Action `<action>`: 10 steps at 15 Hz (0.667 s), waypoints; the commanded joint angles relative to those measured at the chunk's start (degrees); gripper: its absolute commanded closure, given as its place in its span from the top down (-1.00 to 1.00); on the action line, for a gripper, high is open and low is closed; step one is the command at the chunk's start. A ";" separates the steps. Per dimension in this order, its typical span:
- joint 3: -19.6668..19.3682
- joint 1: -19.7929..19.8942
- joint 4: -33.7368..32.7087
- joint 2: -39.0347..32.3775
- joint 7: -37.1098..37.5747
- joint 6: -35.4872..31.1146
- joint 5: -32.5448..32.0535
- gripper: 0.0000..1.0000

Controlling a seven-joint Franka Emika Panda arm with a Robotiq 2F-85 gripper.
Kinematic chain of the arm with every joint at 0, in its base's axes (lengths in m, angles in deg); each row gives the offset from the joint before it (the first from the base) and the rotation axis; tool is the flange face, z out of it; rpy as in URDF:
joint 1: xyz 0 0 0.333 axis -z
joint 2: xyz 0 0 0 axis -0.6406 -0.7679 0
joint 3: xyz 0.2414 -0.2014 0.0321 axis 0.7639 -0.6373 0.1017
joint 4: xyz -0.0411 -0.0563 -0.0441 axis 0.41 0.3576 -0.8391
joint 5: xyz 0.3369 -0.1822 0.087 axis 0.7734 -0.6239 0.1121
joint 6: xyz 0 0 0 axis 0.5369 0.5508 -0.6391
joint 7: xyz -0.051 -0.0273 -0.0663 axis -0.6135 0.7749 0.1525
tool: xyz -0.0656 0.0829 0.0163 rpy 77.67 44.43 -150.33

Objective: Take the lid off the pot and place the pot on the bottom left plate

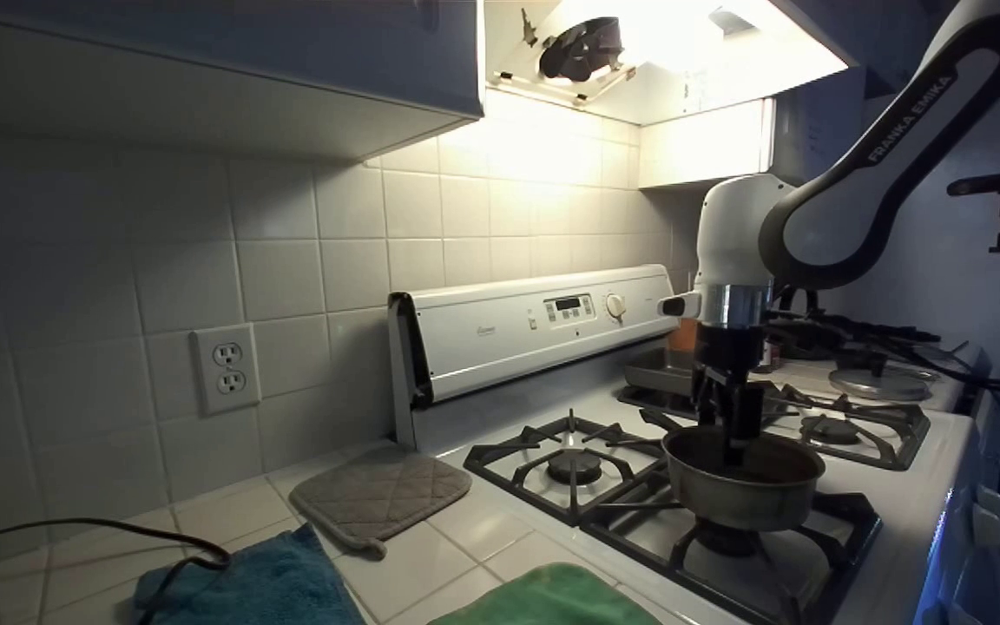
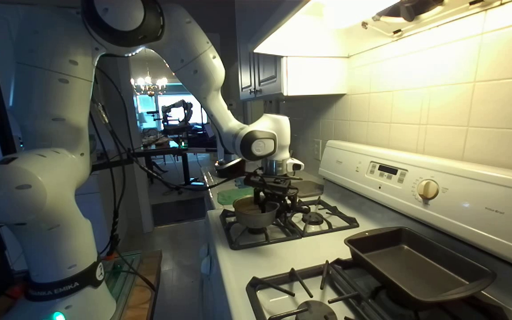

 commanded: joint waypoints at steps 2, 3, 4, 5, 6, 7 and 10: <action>1.61 2.18 0.56 3.38 -1.96 0.52 5.47 1.00; 1.48 2.27 0.56 4.13 -1.43 0.65 6.60 1.00; 1.26 2.34 0.53 5.07 -0.24 1.02 8.00 1.00; 0.78 2.12 0.47 6.02 1.74 1.40 9.12 1.00; 0.47 2.12 0.50 6.93 2.71 1.89 10.19 1.00; 0.16 2.05 0.71 7.91 4.04 1.65 11.20 1.00; -1.35 1.50 0.73 10.62 9.88 3.57 12.35 1.00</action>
